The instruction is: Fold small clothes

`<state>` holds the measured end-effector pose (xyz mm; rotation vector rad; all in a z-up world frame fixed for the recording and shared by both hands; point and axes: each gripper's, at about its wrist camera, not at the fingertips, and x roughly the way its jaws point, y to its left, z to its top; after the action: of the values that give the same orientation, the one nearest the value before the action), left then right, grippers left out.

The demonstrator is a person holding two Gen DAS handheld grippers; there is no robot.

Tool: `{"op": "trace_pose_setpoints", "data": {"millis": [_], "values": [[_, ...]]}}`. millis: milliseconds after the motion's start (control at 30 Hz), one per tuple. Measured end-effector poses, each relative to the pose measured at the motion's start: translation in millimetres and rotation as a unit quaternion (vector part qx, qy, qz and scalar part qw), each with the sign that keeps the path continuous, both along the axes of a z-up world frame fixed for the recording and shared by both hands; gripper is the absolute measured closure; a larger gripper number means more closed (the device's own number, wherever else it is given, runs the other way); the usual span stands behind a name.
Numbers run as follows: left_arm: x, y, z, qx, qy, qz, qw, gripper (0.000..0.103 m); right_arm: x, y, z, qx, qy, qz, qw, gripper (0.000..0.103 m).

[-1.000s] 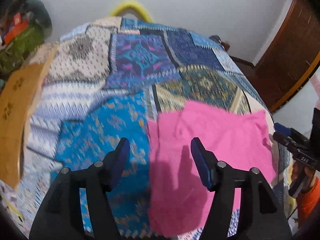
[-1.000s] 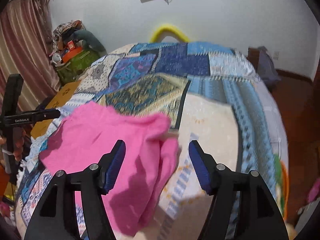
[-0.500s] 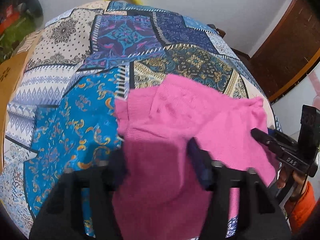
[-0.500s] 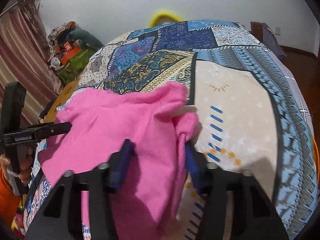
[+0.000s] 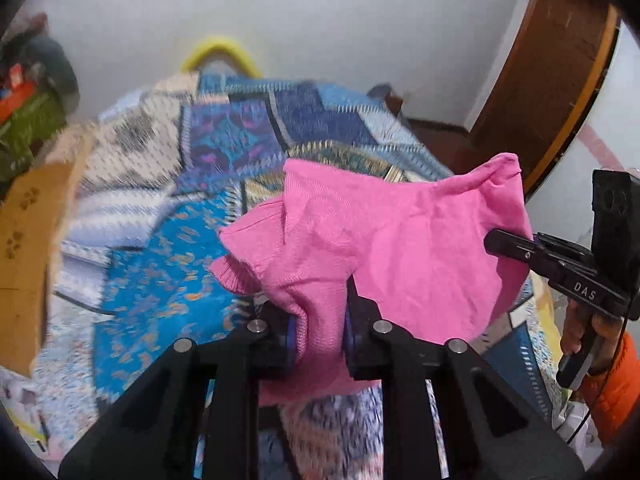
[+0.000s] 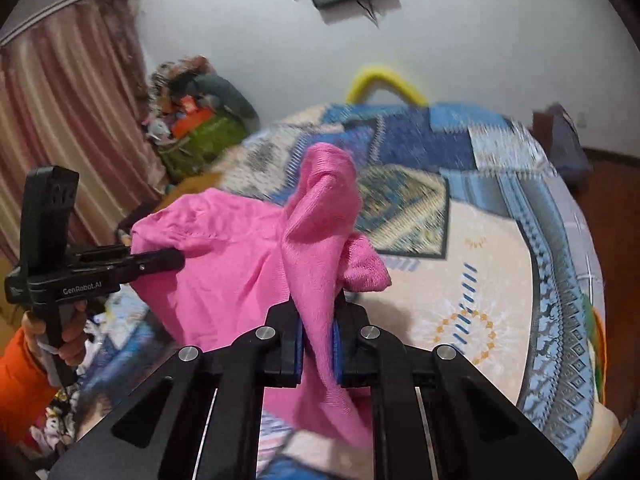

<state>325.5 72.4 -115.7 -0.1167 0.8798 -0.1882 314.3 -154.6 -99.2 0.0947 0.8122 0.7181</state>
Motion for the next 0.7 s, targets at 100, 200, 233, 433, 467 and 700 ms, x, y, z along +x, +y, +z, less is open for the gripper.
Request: {"op": "trace_pose_setpoints", "data": {"millis": [100, 200, 233, 433, 467, 700], "values": [[-33.1, 10.0, 27.8, 0.001, -0.024, 0.006, 0.9997, 0.085, -22.8, 6.1, 24.9, 0.017, -0.018, 0.014, 1.000, 0.094], [-63.3, 22.9, 44.4, 0.005, -0.039, 0.017, 0.9991, 0.085, -43.8, 15.9, 39.9, 0.029, -0.028, 0.031, 0.999, 0.094], [-72.8, 27.7, 47.4, 0.008, -0.042, 0.020, 0.9989, 0.085, -50.3, 20.4, 42.3, 0.031, -0.028, 0.037, 0.998, 0.094], [-104.3, 55.3, 27.7, 0.006, -0.010, 0.034, 0.9993, 0.085, -77.4, 49.1, 24.7, 0.029, -0.004, 0.065, 0.997, 0.094], [-105.6, 59.8, 19.1, 0.002, 0.002, 0.036, 0.9993, 0.085, -79.0, 54.3, 18.3, 0.025, 0.004, 0.068, 0.997, 0.094], [-80.6, 92.3, -46.8, -0.044, 0.075, 0.056, 0.9946, 0.084, -53.1, 78.7, -37.4, -0.005, 0.061, 0.059, 0.996, 0.093]]}}
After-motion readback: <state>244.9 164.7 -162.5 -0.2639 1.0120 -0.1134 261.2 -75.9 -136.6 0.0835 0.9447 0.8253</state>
